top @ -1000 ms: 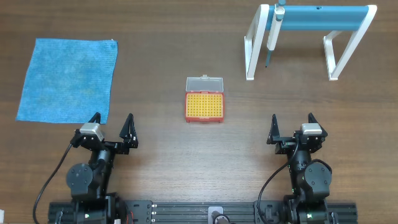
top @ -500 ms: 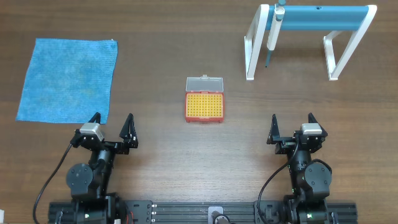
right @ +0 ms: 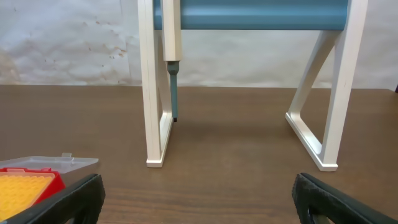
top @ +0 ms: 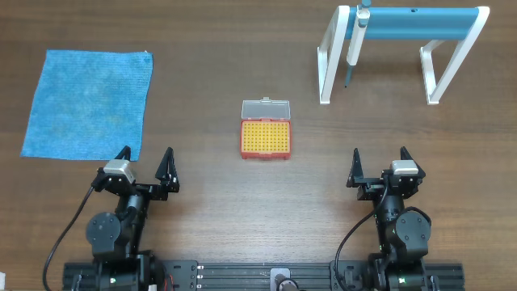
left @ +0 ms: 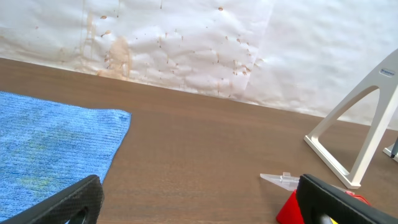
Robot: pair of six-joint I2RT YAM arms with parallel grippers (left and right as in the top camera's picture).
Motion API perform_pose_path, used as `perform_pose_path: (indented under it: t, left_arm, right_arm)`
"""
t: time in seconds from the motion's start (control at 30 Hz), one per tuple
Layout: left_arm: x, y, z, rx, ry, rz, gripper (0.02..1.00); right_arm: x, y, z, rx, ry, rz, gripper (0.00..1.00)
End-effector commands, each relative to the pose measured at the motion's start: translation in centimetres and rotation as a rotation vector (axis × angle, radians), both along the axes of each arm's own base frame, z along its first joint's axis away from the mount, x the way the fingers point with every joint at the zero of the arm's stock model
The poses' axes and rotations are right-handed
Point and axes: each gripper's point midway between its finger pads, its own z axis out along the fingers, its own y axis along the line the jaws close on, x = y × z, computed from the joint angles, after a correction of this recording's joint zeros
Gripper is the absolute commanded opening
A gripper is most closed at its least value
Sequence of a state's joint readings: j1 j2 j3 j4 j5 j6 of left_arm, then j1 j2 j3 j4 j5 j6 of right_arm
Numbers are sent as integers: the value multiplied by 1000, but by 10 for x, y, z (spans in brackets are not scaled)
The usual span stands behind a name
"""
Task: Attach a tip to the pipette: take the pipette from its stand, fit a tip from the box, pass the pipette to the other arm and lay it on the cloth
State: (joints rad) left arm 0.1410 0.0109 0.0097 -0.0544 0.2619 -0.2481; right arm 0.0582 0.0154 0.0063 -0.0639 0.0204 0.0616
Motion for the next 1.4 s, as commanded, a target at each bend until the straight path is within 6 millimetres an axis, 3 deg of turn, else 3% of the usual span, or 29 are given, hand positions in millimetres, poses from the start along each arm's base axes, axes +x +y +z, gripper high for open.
perform_pose_path:
  t: [0.03, 0.83, 1.0, 1.13, 1.23, 1.4]
  left_arm:
    - [0, 3, -1, 14, -2, 17, 998]
    - [0, 3, -1, 14, -2, 17, 998]
    - [0, 3, -1, 14, -2, 17, 996]
    - [0, 3, -1, 14, -2, 17, 996]
    - [0, 3, -1, 14, -2, 17, 996]
    - [0, 3, -1, 14, -2, 17, 998]
  right_arm:
    - [0, -1, -2, -15, 4, 0, 976]
    - [0, -1, -2, -15, 5, -2, 976]
    - [4, -1, -8, -18, 81, -3, 974]
    - [23, 0, 13, -19, 103, -2, 974]
    - [59, 2, 41, -18, 72, -2, 974]
    - [120, 8, 47, -14, 17, 10, 972]
